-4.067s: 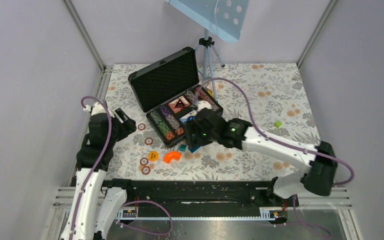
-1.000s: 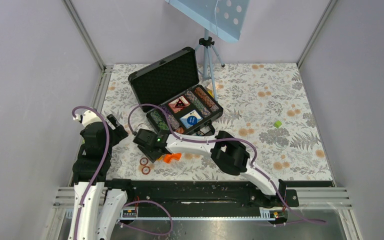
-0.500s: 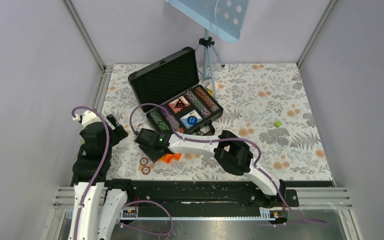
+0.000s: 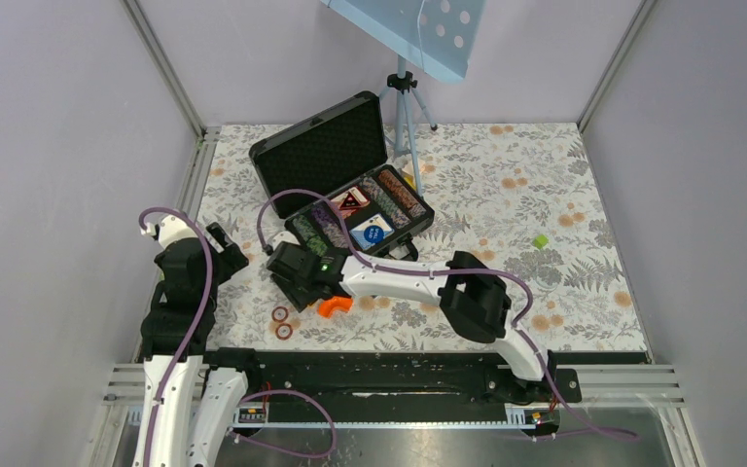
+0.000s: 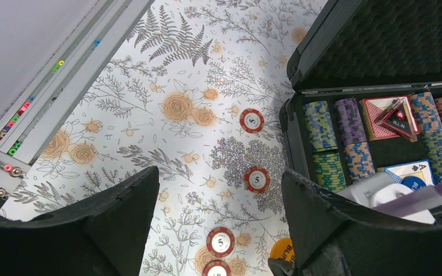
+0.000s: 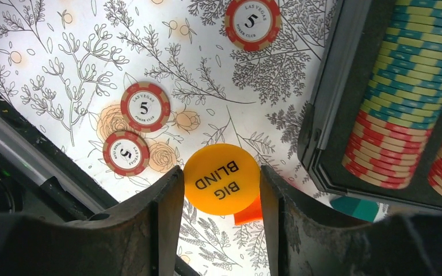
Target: Pack up texas hold em set
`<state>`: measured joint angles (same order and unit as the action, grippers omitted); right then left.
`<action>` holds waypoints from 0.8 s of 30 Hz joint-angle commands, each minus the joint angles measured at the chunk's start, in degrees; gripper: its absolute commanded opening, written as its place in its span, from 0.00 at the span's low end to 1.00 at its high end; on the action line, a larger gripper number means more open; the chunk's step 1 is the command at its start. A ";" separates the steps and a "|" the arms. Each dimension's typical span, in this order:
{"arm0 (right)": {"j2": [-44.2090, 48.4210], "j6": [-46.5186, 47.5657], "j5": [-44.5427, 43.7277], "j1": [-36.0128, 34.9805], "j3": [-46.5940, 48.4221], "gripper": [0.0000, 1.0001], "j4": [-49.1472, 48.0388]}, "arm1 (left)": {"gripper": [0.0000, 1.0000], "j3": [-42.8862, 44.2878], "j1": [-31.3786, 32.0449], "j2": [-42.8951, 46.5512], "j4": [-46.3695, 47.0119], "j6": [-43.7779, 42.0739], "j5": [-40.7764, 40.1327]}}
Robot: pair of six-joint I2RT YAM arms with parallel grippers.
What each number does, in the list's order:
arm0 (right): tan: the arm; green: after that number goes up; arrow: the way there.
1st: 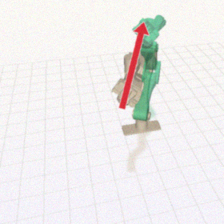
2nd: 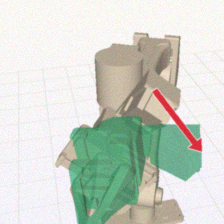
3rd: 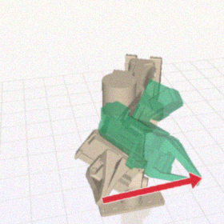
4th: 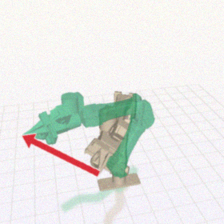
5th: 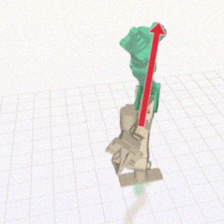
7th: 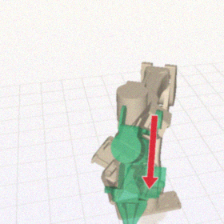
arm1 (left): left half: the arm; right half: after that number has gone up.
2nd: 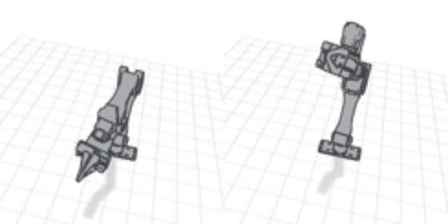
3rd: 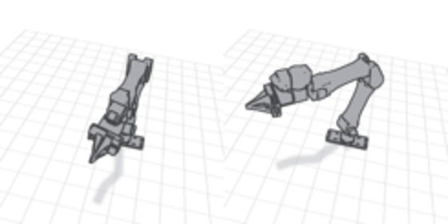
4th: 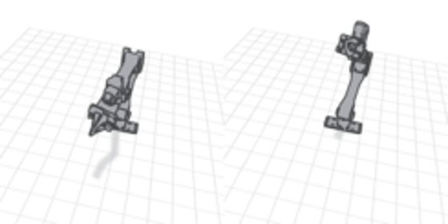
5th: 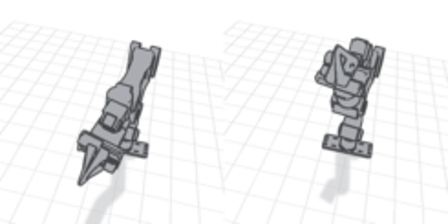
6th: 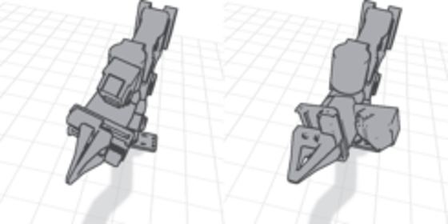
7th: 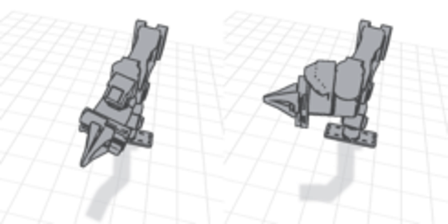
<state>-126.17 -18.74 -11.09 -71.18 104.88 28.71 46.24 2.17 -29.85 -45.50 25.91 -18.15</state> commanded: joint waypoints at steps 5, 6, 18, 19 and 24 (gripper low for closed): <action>8.86 -0.73 -2.78 3.36 -3.72 0.53 -1.73 | 0.78 -0.16 -0.33 0.88 1.61 -0.62 -1.19; 9.48 -0.51 -3.10 4.12 -4.17 0.53 -1.78 | 0.78 -0.14 -0.33 0.85 1.63 -0.60 -1.14; 10.29 3.71 -4.28 15.62 -5.16 0.53 1.08 | 0.78 -0.22 -0.35 0.81 1.68 -0.61 -1.03; 9.85 4.17 -4.51 16.16 -4.90 0.53 1.35 | 0.78 -0.25 -0.33 0.78 1.68 -0.60 -1.03; 8.68 5.37 -5.50 18.64 -3.64 0.53 2.55 | 0.78 -0.27 -0.33 0.80 1.68 -0.60 -1.04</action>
<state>-117.23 -15.57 -14.35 -53.60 98.85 29.52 46.24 2.17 -29.61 -45.50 25.91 -18.26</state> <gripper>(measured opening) 0.541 0.774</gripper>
